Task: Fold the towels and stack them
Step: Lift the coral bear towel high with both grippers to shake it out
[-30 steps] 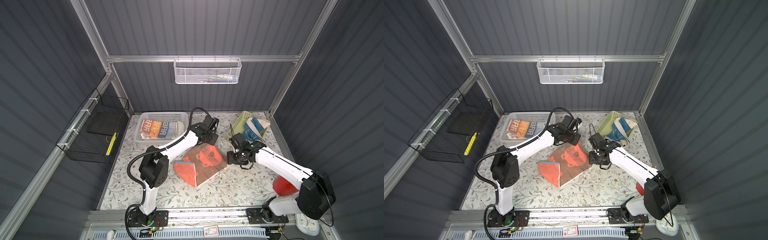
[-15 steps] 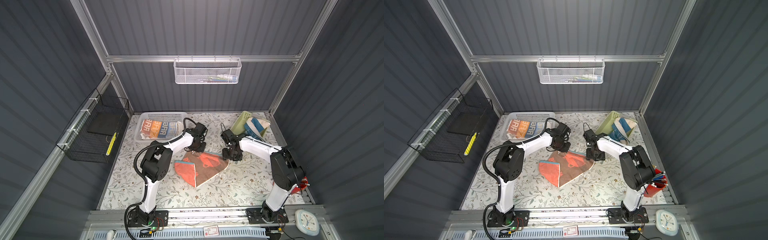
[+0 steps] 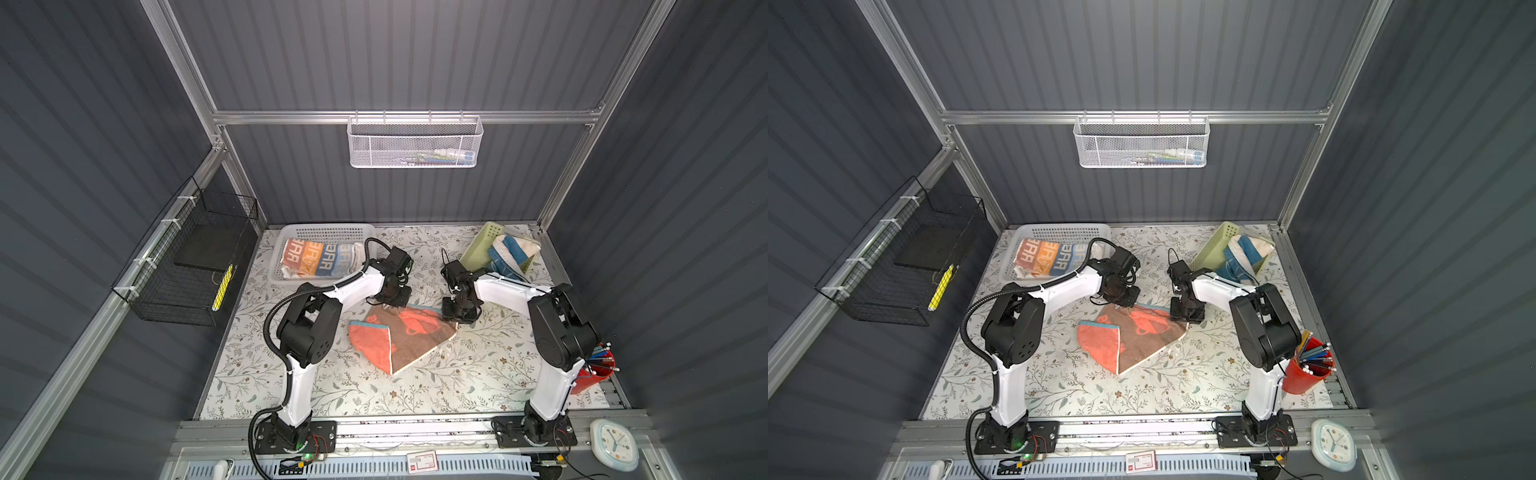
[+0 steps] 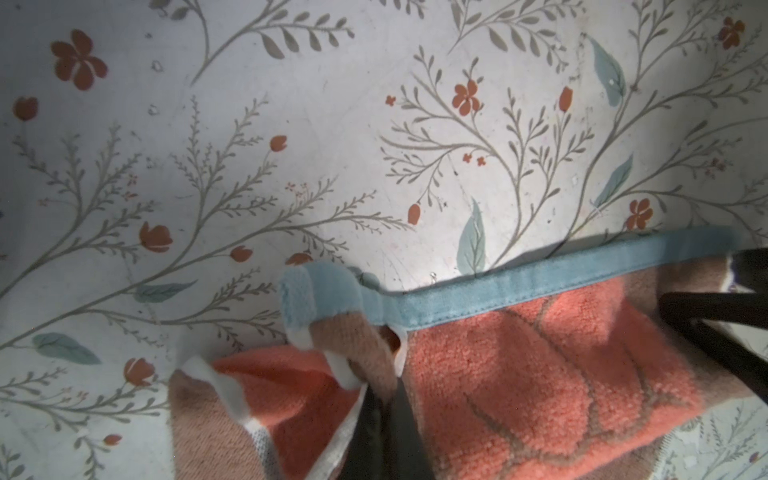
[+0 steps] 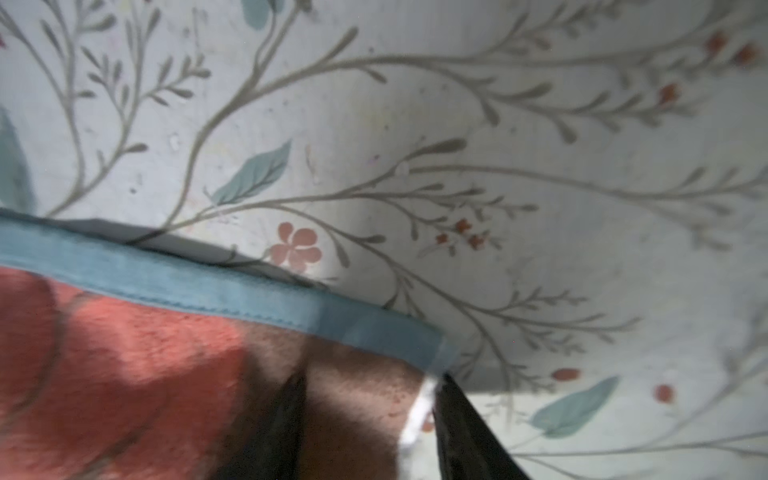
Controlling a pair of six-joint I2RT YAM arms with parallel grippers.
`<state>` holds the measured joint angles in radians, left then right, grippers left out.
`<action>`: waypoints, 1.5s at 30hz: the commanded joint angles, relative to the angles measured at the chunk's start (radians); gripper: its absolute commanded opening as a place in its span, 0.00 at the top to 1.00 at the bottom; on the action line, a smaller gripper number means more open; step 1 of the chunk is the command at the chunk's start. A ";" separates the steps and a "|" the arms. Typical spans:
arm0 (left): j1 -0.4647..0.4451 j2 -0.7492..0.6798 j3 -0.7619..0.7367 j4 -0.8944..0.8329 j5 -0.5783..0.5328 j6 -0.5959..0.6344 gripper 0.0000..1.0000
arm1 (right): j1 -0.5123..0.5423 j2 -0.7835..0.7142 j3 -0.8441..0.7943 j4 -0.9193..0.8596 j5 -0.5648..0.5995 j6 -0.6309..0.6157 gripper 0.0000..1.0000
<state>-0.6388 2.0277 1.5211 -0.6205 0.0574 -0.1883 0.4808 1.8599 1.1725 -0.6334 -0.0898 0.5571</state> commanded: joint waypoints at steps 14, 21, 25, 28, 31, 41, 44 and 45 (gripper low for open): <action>0.017 -0.356 0.012 0.018 -0.034 0.014 1.00 | 0.045 -0.331 0.101 -0.068 0.085 -0.072 1.00; -0.007 -0.632 0.028 0.039 -0.073 -0.004 1.00 | 0.112 -0.576 0.336 -0.250 0.235 -0.167 1.00; -0.076 -0.743 0.087 0.016 -0.106 -0.010 1.00 | 0.186 -0.653 0.518 -0.373 0.310 -0.221 1.00; -0.109 -0.767 0.169 -0.051 -0.107 -0.055 1.00 | 0.223 -0.669 0.678 -0.485 0.345 -0.239 1.00; -0.117 -0.789 0.202 -0.082 -0.081 -0.083 1.00 | 0.228 -0.639 0.858 -0.609 0.327 -0.285 1.00; -0.120 -0.796 0.301 -0.195 -0.089 -0.146 1.00 | 0.224 -0.586 1.053 -0.765 0.388 -0.309 1.00; -0.119 -0.733 0.352 -0.240 -0.104 -0.144 1.00 | 0.161 -0.526 1.071 -0.772 0.338 -0.319 1.00; -0.118 -0.704 0.373 -0.259 -0.117 -0.135 1.00 | 0.119 -0.497 1.076 -0.768 0.300 -0.318 1.00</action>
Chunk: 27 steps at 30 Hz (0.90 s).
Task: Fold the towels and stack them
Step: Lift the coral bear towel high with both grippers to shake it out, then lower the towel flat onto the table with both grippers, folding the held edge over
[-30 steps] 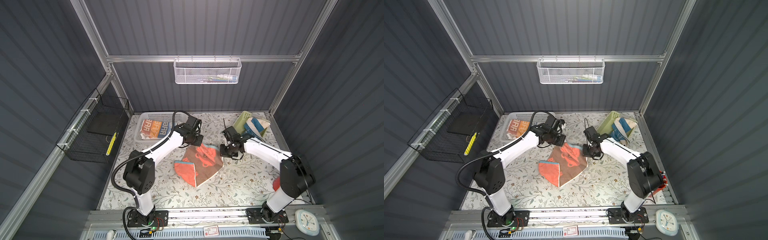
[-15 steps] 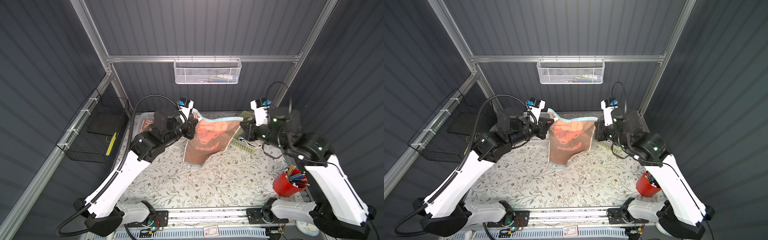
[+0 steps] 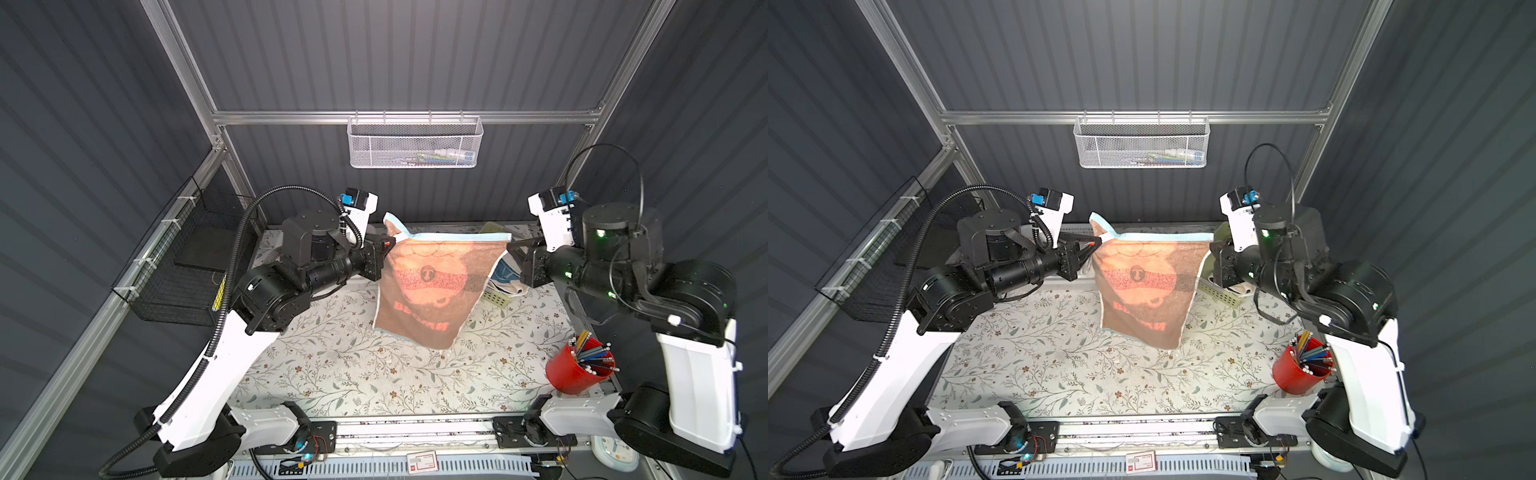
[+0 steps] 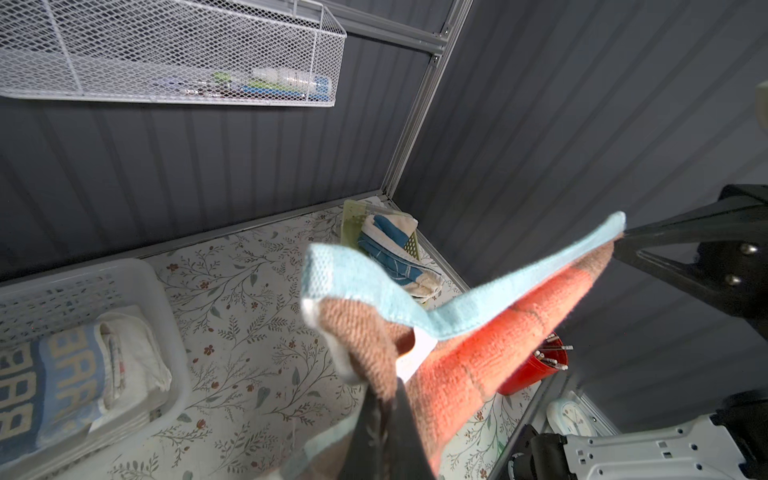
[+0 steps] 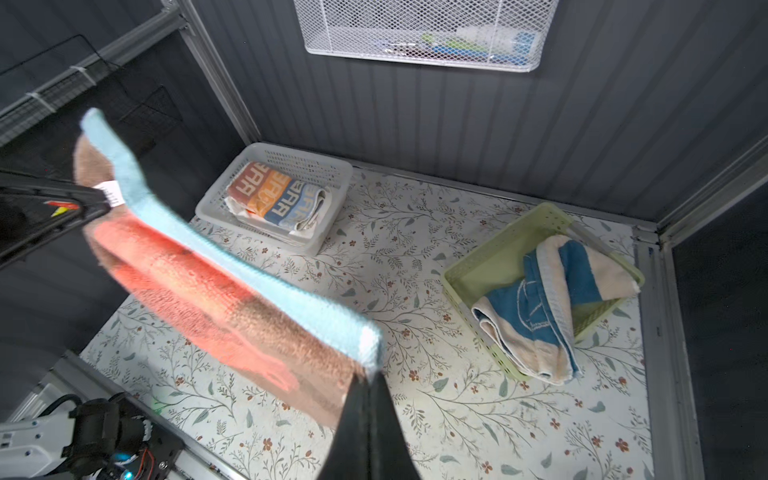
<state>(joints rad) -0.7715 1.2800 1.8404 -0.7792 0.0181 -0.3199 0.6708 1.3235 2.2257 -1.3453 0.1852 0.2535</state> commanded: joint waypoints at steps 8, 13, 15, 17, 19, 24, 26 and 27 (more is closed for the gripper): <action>0.273 0.272 0.031 0.023 0.162 -0.005 1.00 | -0.269 0.313 0.034 0.095 -0.188 -0.079 1.00; 0.387 0.504 0.038 0.176 0.357 -0.012 1.00 | -0.352 0.525 0.096 0.222 -0.264 -0.111 1.00; 0.413 0.589 0.048 0.251 0.382 -0.013 1.00 | -0.378 0.623 0.164 0.252 -0.284 -0.122 1.00; 0.426 0.657 0.066 0.297 0.382 -0.004 1.00 | -0.398 0.706 0.227 0.266 -0.308 -0.126 1.00; 0.435 0.708 0.072 0.348 0.393 -0.004 1.00 | -0.414 0.766 0.270 0.282 -0.343 -0.130 1.00; 0.442 0.768 0.002 0.438 0.405 0.000 1.00 | -0.416 0.792 0.178 0.316 -0.368 -0.144 1.00; 0.442 0.762 -0.071 0.498 0.430 -0.022 1.00 | -0.416 0.757 0.065 0.342 -0.379 -0.137 1.00; 0.442 0.750 -0.117 0.531 0.436 -0.035 1.00 | -0.416 0.728 -0.010 0.366 -0.385 -0.134 1.00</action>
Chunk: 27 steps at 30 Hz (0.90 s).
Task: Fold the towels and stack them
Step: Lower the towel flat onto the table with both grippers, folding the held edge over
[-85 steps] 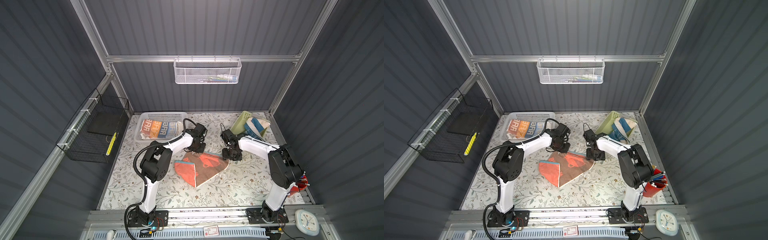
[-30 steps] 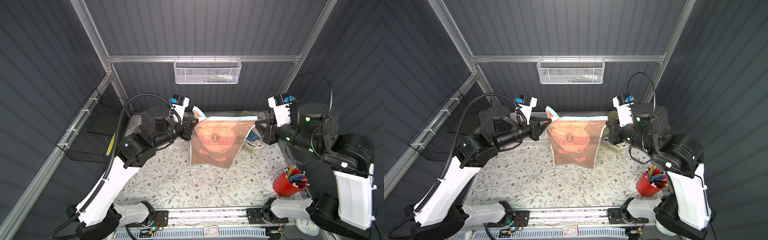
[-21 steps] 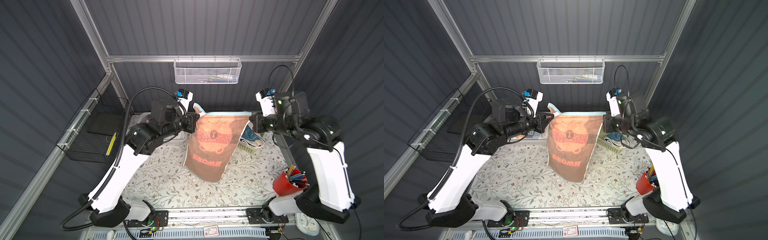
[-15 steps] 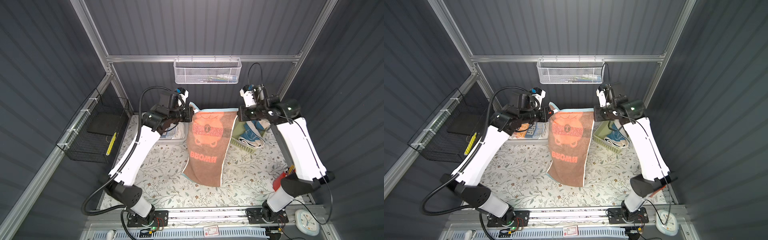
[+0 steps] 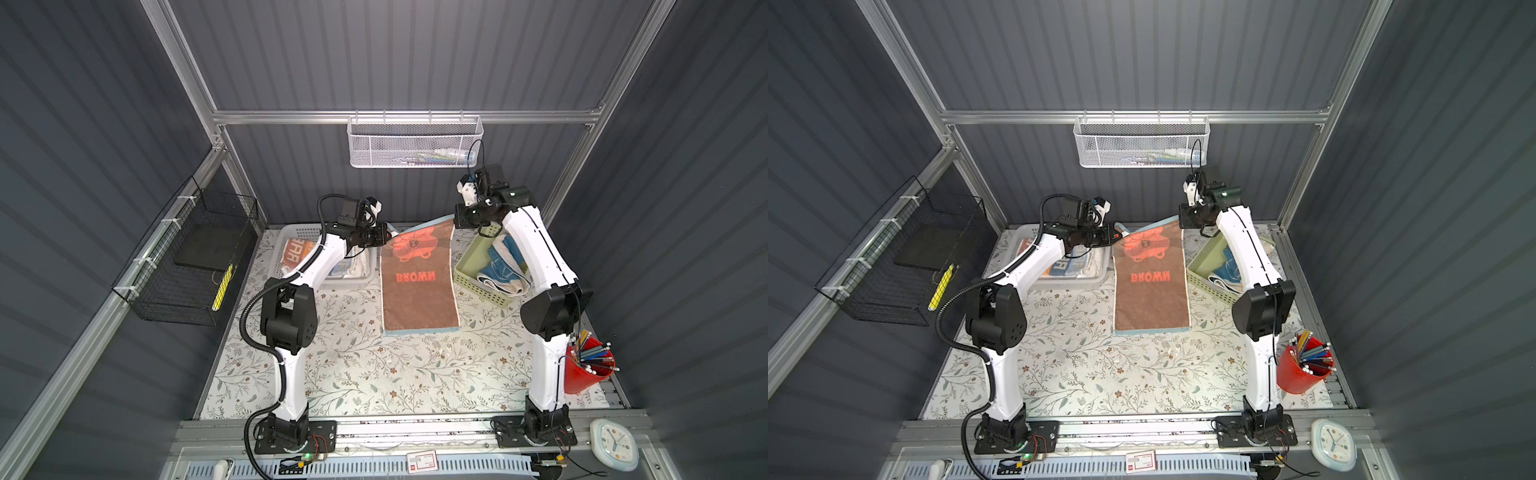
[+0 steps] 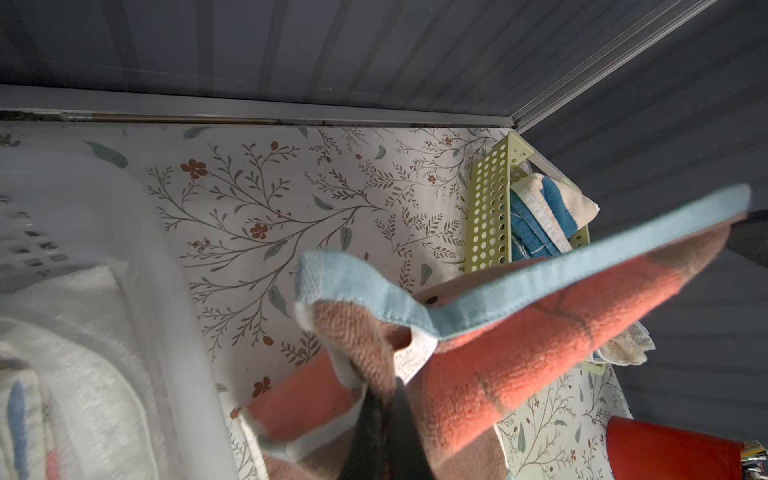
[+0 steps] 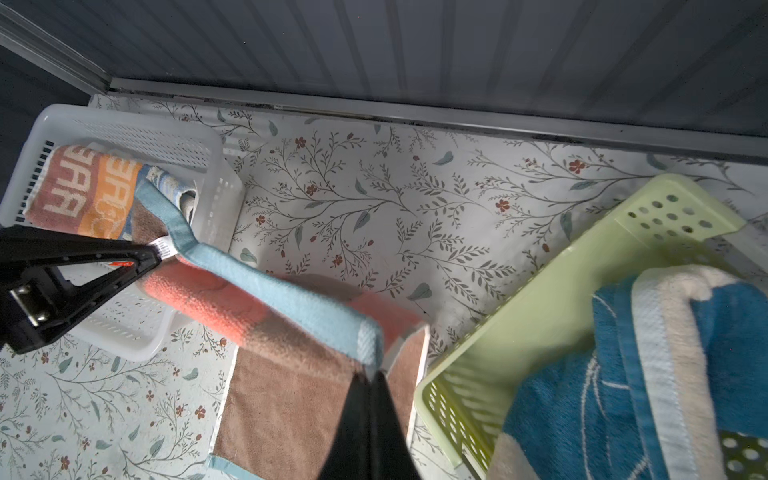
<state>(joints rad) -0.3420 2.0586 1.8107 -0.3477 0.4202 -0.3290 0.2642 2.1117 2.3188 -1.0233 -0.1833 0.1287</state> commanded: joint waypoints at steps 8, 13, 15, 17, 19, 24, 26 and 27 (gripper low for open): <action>-0.059 -0.188 -0.520 0.299 -0.013 -0.054 1.00 | 0.038 -0.318 -0.676 0.252 -0.039 0.048 1.00; -0.136 -0.240 -0.705 0.364 -0.079 -0.053 1.00 | 0.097 -0.361 -0.869 0.315 -0.027 0.062 1.00; -0.157 -0.256 -0.755 0.381 -0.111 -0.055 1.00 | 0.115 -0.366 -0.932 0.344 -0.025 0.066 1.00; -0.160 -0.277 -0.796 0.400 -0.133 -0.064 1.00 | 0.119 -0.367 -0.969 0.358 -0.020 0.074 1.00; -0.161 -0.297 -0.807 0.386 -0.162 -0.055 1.00 | 0.119 -0.366 -0.994 0.375 -0.021 0.076 1.00; -0.159 -0.311 -0.749 0.285 -0.206 0.016 1.00 | 0.119 -0.317 -1.033 0.413 -0.038 0.077 1.00; -0.160 -0.295 -0.710 0.232 -0.228 0.049 1.00 | 0.121 -0.290 -1.040 0.427 -0.057 0.086 1.00; -0.160 -0.286 -0.689 0.206 -0.240 0.073 1.00 | 0.124 -0.278 -1.040 0.433 -0.067 0.094 1.00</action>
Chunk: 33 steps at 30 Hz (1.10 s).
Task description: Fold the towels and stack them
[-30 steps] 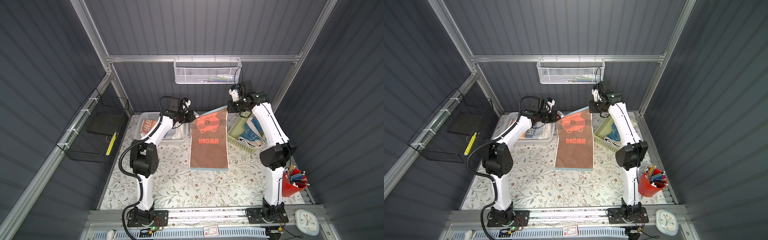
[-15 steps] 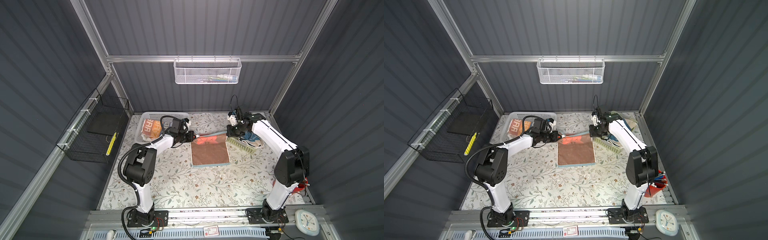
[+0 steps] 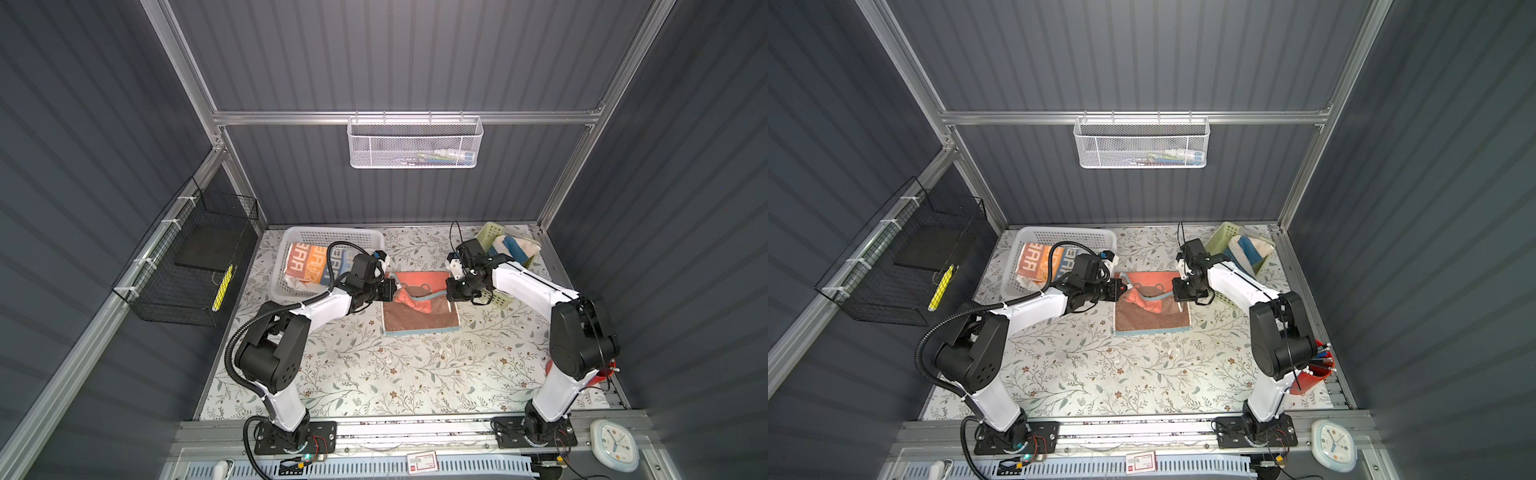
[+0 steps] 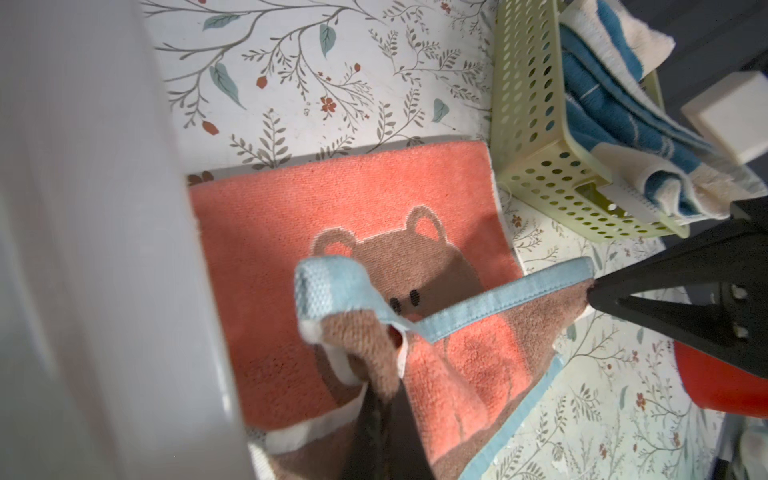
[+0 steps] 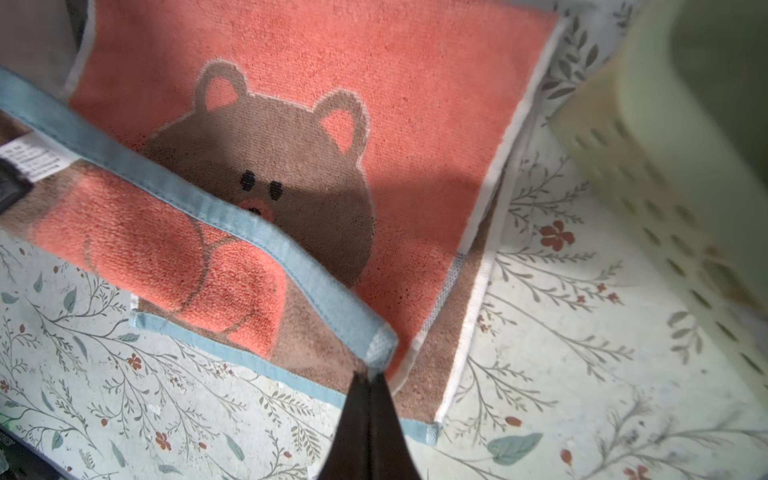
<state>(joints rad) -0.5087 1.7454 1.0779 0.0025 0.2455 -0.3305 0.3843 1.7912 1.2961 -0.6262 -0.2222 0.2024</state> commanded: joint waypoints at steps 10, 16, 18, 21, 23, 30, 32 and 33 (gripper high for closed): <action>-0.021 0.081 0.267 -0.348 -0.146 0.180 1.00 | 0.018 0.105 -0.025 0.028 -0.004 0.021 1.00; -0.094 0.099 0.258 -0.397 -0.223 0.164 1.00 | 0.017 0.106 -0.099 0.015 -0.014 0.058 1.00; -0.118 0.099 0.239 -0.395 -0.230 0.143 1.00 | 0.016 0.087 -0.144 0.025 -0.016 0.081 1.00; -0.147 0.099 0.206 -0.391 -0.232 0.100 1.00 | 0.016 0.045 -0.221 0.039 -0.023 0.116 1.00; -0.152 0.096 0.170 -0.378 -0.228 0.062 1.00 | 0.017 0.015 -0.264 0.043 -0.030 0.135 1.00; -0.109 0.103 0.131 -0.387 -0.269 0.085 1.00 | 0.111 -0.009 -0.283 0.026 -0.005 0.159 1.00; -0.071 0.109 0.138 -0.378 -0.250 0.106 1.00 | 0.134 0.006 -0.262 0.029 -0.011 0.166 1.00; -0.054 0.114 0.143 -0.373 -0.241 0.116 1.00 | 0.140 0.015 -0.247 0.031 -0.011 0.167 1.00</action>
<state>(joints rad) -0.6136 1.8297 1.2079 -0.3634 0.0032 -0.2428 0.4995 1.7718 1.0321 -0.5587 -0.2398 0.3496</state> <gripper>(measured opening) 0.054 0.047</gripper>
